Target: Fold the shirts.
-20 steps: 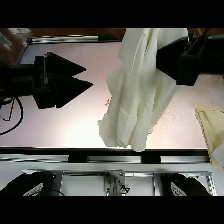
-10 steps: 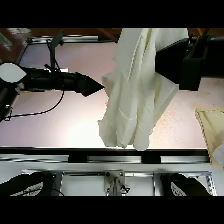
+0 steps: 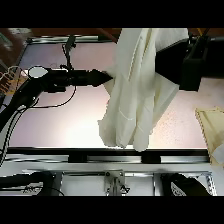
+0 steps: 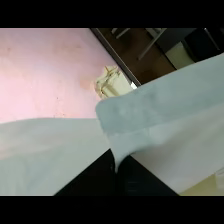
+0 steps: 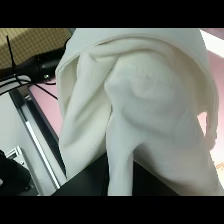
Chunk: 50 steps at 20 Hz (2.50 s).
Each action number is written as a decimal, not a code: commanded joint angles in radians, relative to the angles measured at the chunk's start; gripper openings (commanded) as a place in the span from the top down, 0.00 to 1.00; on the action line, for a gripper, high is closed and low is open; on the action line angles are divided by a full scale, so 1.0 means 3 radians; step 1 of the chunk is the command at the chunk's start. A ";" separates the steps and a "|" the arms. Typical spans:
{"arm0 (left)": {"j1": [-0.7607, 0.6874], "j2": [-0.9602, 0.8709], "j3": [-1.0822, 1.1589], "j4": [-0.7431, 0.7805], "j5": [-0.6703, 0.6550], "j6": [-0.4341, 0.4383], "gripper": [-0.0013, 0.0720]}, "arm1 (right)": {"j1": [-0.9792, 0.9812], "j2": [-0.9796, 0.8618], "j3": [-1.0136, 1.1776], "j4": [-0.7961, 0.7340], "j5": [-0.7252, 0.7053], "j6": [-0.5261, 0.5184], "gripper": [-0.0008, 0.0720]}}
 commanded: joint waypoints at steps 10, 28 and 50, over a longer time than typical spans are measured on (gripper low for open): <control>0.1289 0.0005 0.0894 -0.0220 -0.0240 -0.0249 0.91 | -0.0001 0.0003 -0.0001 -0.0211 0.0089 -0.0022 0.89; 0.1631 -0.0008 0.1208 0.0501 -0.0142 -0.0371 0.91 | -0.0001 0.0003 -0.0001 -0.0488 -0.0043 -0.0118 0.89; 0.0868 0.0032 0.1678 -0.0313 -0.0512 -0.0092 0.91 | 0.0067 -0.0404 -0.0001 -0.0724 -0.0084 -0.0102 0.89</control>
